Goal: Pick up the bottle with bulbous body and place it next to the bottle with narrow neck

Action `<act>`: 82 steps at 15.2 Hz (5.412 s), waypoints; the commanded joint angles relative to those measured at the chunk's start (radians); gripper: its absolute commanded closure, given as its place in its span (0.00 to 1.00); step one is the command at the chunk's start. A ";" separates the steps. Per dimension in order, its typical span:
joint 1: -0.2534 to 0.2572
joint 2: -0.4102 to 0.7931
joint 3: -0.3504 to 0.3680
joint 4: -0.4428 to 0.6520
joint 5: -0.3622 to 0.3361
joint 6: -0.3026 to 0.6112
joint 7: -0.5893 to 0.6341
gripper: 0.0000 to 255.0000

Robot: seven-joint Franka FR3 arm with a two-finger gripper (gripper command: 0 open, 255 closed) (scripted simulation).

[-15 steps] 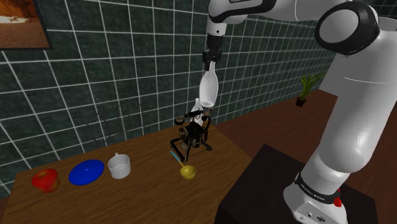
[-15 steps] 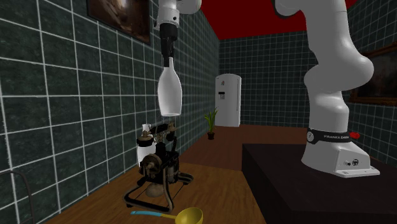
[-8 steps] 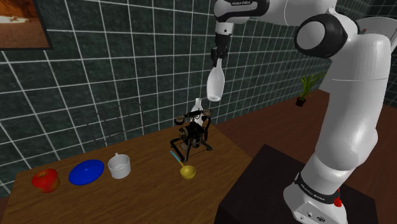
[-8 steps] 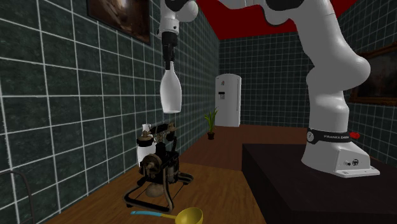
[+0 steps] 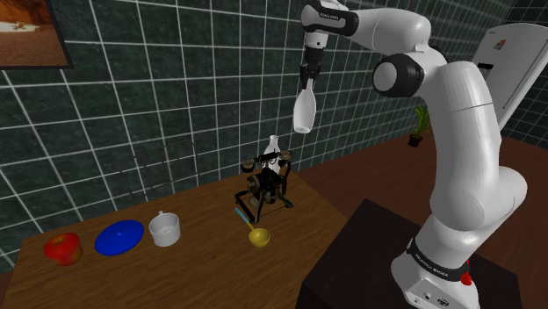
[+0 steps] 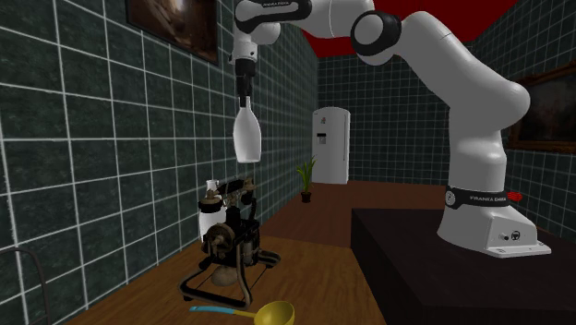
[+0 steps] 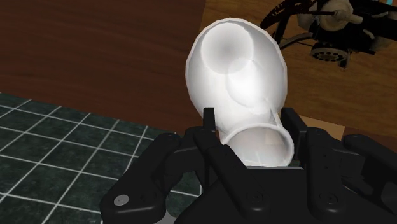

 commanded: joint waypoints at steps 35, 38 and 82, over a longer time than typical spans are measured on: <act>0.011 -0.038 0.000 -0.542 0.004 0.505 -0.032 1.00; 0.011 -0.024 0.001 -0.561 0.006 0.538 -0.033 1.00; 0.009 0.033 0.006 -0.620 0.014 0.653 -0.041 0.00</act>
